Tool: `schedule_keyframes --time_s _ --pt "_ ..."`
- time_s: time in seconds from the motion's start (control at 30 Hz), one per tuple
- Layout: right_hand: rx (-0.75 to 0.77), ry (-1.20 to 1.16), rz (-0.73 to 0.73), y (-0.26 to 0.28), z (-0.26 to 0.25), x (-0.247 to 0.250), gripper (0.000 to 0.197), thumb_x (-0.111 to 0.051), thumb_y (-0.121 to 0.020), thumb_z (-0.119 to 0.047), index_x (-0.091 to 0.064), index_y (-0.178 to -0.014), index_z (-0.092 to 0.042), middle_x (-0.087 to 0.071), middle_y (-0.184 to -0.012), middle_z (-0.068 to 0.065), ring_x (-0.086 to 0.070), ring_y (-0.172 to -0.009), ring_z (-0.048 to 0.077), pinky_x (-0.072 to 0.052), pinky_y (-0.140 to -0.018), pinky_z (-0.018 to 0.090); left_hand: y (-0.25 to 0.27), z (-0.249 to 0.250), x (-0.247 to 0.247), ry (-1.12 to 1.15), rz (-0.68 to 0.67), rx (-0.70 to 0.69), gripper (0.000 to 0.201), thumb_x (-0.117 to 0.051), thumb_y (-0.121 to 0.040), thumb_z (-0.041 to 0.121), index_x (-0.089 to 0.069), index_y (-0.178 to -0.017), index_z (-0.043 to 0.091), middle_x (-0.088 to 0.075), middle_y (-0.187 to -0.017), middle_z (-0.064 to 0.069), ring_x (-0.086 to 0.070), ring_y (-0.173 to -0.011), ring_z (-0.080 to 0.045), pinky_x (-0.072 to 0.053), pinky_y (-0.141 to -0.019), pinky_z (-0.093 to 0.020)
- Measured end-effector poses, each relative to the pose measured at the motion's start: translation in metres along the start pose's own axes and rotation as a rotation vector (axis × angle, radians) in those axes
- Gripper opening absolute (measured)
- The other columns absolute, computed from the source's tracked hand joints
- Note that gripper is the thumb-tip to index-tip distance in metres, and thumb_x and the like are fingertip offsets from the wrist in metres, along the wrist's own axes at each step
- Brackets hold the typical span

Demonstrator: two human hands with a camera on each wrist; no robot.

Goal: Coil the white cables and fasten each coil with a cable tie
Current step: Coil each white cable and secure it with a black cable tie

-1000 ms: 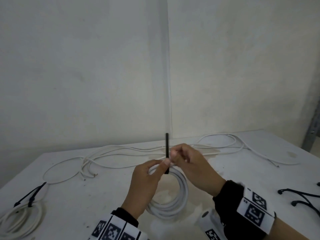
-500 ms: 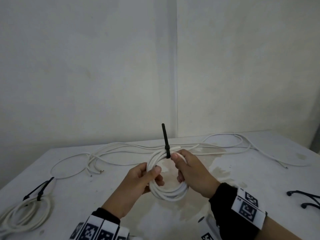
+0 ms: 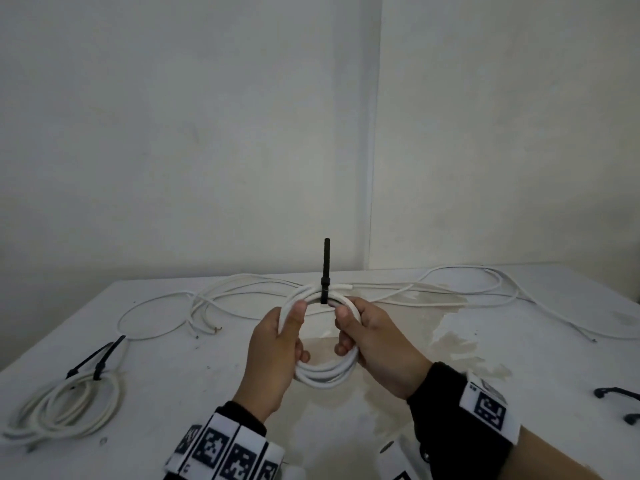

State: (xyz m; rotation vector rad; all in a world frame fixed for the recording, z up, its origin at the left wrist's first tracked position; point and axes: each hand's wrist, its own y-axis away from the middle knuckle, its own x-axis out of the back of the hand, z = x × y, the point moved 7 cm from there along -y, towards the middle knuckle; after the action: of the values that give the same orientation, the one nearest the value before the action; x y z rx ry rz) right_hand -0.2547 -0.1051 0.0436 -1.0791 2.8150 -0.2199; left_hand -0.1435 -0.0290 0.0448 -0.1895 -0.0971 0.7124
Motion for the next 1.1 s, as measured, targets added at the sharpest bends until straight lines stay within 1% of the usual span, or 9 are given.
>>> schedule_keyframes --time_s 0.23,0.33,0.5,0.6,0.73,0.83,0.93,1.03,1.1 --pt "-0.112 -0.188 -0.045 -0.002 0.014 -0.024 0.020 -0.041 -0.097 -0.023 -0.055 -0.088 -0.012 -0.042 -0.067 -0.001 -0.042 -0.048 0.008 -0.038 -0.058 0.026 0.000 -0.011 0.024 -0.014 -0.036 0.048 0.034 -0.048 -0.092 0.034 -0.056 -0.083 0.003 -0.040 -0.040 0.009 -0.042 -0.037 -0.005 -0.044 -0.052 -0.026" --pt "-0.091 -0.130 -0.030 -0.006 0.018 -0.035 0.025 -0.037 -0.098 -0.026 -0.058 -0.092 -0.016 -0.042 -0.067 -0.002 -0.041 -0.047 0.007 -0.037 -0.058 0.025 0.003 -0.014 0.038 -0.039 -0.051 0.050 0.040 -0.042 -0.094 0.035 -0.057 -0.093 -0.002 -0.044 -0.057 0.001 -0.048 -0.046 -0.007 -0.046 -0.053 -0.021" --pt "-0.059 0.022 -0.016 -0.014 0.027 -0.052 0.026 -0.034 -0.100 -0.023 -0.058 -0.091 -0.018 -0.041 -0.070 -0.001 -0.039 -0.050 0.007 -0.037 -0.059 0.024 0.007 -0.028 0.071 -0.174 -0.122 0.103 0.034 -0.030 -0.098 0.037 -0.059 -0.097 0.020 -0.057 -0.086 0.002 -0.056 -0.086 -0.013 -0.046 -0.090 -0.029" --pt "-0.062 0.063 -0.034 -0.017 0.032 -0.066 0.024 -0.034 -0.100 -0.021 -0.058 -0.098 -0.019 -0.041 -0.071 -0.001 -0.039 -0.052 0.007 -0.037 -0.059 0.020 0.004 -0.032 0.089 -0.217 -0.145 0.099 0.020 -0.039 -0.098 0.024 -0.058 -0.089 0.026 -0.062 -0.094 -0.001 -0.061 -0.094 -0.020 -0.050 -0.086 -0.027" --pt "-0.081 0.076 -0.088 -0.024 0.040 -0.089 0.026 -0.033 -0.100 -0.022 -0.058 -0.105 -0.015 -0.045 -0.072 -0.001 -0.042 -0.059 0.007 -0.038 -0.058 0.016 0.003 -0.035 0.110 -0.077 -0.081 0.156 0.016 -0.044 -0.096 0.016 -0.060 -0.092 0.020 -0.062 -0.091 -0.004 -0.066 -0.080 -0.013 -0.055 -0.066 -0.017" --pt "-0.165 0.047 -0.144 -0.032 0.048 -0.106 0.026 -0.033 -0.100 -0.023 -0.056 -0.112 -0.017 -0.055 -0.085 -0.001 -0.054 -0.072 0.010 -0.042 -0.067 0.020 0.001 -0.038 0.128 -0.099 -0.028 0.155 0.017 -0.045 -0.096 0.016 -0.061 -0.091 0.020 -0.062 -0.084 -0.002 -0.064 -0.074 -0.011 -0.054 -0.065 -0.018" --pt "-0.208 0.112 -0.206 -0.037 0.057 -0.123 0.031 -0.034 -0.100 -0.024 -0.046 -0.128 -0.020 -0.058 -0.114 -0.001 -0.058 -0.094 0.009 -0.046 -0.085 0.025 -0.002 -0.041 0.147 -0.157 0.004 0.139 0.019 -0.046 -0.096 0.016 -0.063 -0.087 0.019 -0.061 -0.076 0.000 -0.063 -0.068 -0.006 -0.054 -0.068 -0.021" --pt "-0.254 0.123 -0.265 -0.043 0.068 -0.140 0.043 -0.039 -0.098 -0.029 -0.035 -0.140 -0.020 -0.045 -0.140 -0.003 -0.044 -0.126 0.011 -0.031 -0.112 0.033 -0.005 -0.045 0.169 -0.190 0.048 0.159 0.022 -0.045 -0.096 0.015 -0.061 -0.081 0.017 -0.059 -0.074 -0.001 -0.061 -0.068 -0.009 -0.052 -0.065 -0.021" --pt "-0.305 0.101 -0.306 -0.046 0.074 -0.151 0.048 -0.040 -0.098 -0.030 -0.031 -0.143 -0.018 -0.037 -0.146 -0.004 -0.035 -0.135 0.012 -0.024 -0.116 0.034 -0.006 -0.049 0.182 -0.225 0.074 0.179 0.023 -0.045 -0.096 0.015 -0.059 -0.079 0.015 -0.060 -0.074 -0.002 -0.062 -0.067 -0.008 -0.051 -0.064 -0.021"
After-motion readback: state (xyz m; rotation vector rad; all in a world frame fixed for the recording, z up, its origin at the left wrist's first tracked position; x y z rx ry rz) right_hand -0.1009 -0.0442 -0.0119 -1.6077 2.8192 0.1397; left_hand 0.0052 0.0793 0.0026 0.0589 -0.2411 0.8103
